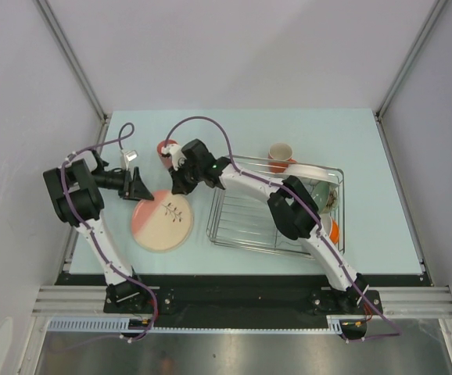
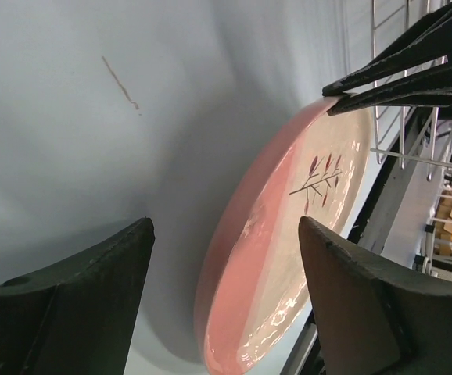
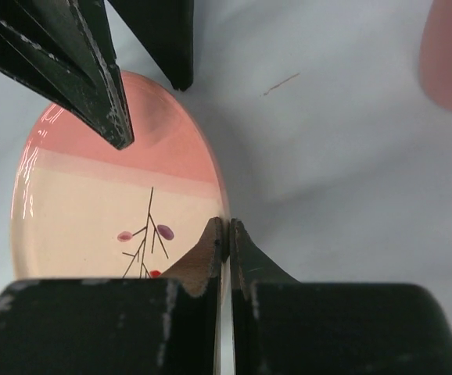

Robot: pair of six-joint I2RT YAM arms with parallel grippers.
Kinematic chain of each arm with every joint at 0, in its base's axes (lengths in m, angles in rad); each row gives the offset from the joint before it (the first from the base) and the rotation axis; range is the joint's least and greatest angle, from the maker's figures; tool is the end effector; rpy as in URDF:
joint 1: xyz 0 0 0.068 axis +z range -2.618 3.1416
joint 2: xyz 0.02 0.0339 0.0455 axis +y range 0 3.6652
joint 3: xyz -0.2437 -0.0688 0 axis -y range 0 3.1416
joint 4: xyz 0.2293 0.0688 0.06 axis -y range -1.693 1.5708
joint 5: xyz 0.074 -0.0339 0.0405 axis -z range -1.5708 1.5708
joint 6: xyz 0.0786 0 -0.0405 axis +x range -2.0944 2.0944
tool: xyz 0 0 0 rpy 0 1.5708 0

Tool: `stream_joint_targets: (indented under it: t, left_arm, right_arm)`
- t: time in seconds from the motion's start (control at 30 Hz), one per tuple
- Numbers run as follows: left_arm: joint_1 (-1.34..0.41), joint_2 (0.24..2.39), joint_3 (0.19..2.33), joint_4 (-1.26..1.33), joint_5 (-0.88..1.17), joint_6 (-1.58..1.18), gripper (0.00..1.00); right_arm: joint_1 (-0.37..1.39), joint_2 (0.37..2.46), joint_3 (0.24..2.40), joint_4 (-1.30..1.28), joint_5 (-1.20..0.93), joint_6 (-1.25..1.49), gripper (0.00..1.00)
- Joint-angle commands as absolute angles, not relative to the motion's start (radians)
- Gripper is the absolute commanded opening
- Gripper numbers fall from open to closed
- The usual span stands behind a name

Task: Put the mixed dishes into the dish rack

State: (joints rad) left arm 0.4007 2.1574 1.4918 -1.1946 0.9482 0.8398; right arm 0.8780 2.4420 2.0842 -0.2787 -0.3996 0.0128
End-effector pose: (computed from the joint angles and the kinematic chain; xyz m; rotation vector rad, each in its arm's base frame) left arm 0.3362 0.0731 0.1072 0.3646 2.4984 -1.2646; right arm 0.3341 0.4504 0.1593 -1.1764 1.9877 0.9192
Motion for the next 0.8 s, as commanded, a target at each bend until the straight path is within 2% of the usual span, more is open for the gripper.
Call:
stream_joint_targets:
  t: [0.0,0.07,0.37,0.6,0.77]
  left_arm:
    - [0.387,2.192,1.551,-1.378,1.043,1.015,0.79]
    - [0.385,2.217,1.574,-1.464,1.072,1.112,0.77]
    - [0.371,2.207,1.522,-1.466,1.051,1.150,0.66]
    - [0.364,2.186,1.505,-1.465,1.039,1.157,0.36]
    - [0.356,2.145,1.479,-1.465,1.035,1.146,0.27]
  right_arm:
    - [0.870,2.388,2.172,-0.207,-0.399,0.003,0.00]
    - [0.867,2.387,2.175,-0.202,-0.391,0.003,0.00]
    - [0.847,2.378,2.224,-0.183,-0.362,-0.026,0.00]
    - [0.845,2.376,2.232,-0.146,-0.334,-0.035,0.00]
    - [0.839,2.385,2.247,-0.124,-0.310,-0.037,0.00]
